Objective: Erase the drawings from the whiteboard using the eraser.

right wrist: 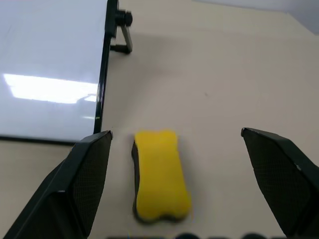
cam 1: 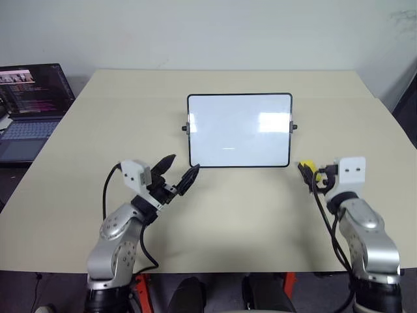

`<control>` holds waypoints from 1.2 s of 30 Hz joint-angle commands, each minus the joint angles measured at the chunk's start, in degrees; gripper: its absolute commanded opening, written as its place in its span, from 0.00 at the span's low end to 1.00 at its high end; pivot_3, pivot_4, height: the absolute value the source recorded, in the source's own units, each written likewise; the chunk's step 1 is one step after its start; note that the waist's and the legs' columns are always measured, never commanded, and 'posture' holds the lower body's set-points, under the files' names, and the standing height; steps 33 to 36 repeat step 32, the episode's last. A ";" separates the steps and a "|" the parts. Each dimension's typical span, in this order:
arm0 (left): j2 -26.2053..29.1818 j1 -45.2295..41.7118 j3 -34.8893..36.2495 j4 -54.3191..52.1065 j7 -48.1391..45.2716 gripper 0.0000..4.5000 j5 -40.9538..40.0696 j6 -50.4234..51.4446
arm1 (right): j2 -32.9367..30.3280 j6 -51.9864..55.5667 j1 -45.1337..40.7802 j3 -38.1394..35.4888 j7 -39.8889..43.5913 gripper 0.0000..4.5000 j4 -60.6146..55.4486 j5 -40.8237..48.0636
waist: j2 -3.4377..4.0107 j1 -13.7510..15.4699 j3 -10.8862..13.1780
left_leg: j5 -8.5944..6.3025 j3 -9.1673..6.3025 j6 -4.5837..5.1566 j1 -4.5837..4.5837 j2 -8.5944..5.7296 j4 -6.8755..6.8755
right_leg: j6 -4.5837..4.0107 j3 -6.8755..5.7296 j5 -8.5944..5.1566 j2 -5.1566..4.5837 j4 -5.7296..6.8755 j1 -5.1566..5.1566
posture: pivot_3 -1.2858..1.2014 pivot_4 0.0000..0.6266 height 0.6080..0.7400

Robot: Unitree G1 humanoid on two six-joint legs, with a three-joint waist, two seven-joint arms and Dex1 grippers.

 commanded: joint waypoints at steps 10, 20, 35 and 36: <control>-7.78 13.93 -3.87 -11.59 12.58 1.00 4.13 -3.32 | 6.95 -8.36 15.81 0.52 0.22 0.99 -10.89 4.67 | -0.05 -0.04 0.05 | 0.00 -0.02 0.01 0.58 0.01 -0.03 | 0.24 0.00 -0.18 0.05 -0.02 0.60 | 0.52 0.24 1.00; -6.92 15.14 -5.76 -14.28 15.15 1.00 5.67 -3.95 | 7.14 -4.28 15.87 0.16 -1.17 0.99 -14.84 7.30 | -0.07 -0.06 0.05 | -0.01 -0.05 0.02 0.88 0.00 -0.10 | 0.30 -0.03 -0.32 0.06 -0.18 0.97 | 0.52 0.24 1.00; -6.27 18.79 -8.68 -16.28 15.47 1.00 6.76 -4.01 | 6.30 -2.16 22.98 -0.18 -1.29 0.99 -21.99 8.63 | -0.09 0.02 0.06 | -0.03 -0.10 0.01 0.84 0.01 -0.16 | 0.34 -0.06 -0.39 0.05 -0.32 0.96 | 0.52 0.24 1.00; -6.27 18.79 -8.68 -16.28 15.47 1.00 6.76 -4.01 | 6.30 -2.16 22.98 -0.18 -1.29 0.99 -21.99 8.63 | -0.09 0.02 0.06 | -0.03 -0.10 0.01 0.84 0.01 -0.16 | 0.34 -0.06 -0.39 0.05 -0.32 0.96 | 0.52 0.24 1.00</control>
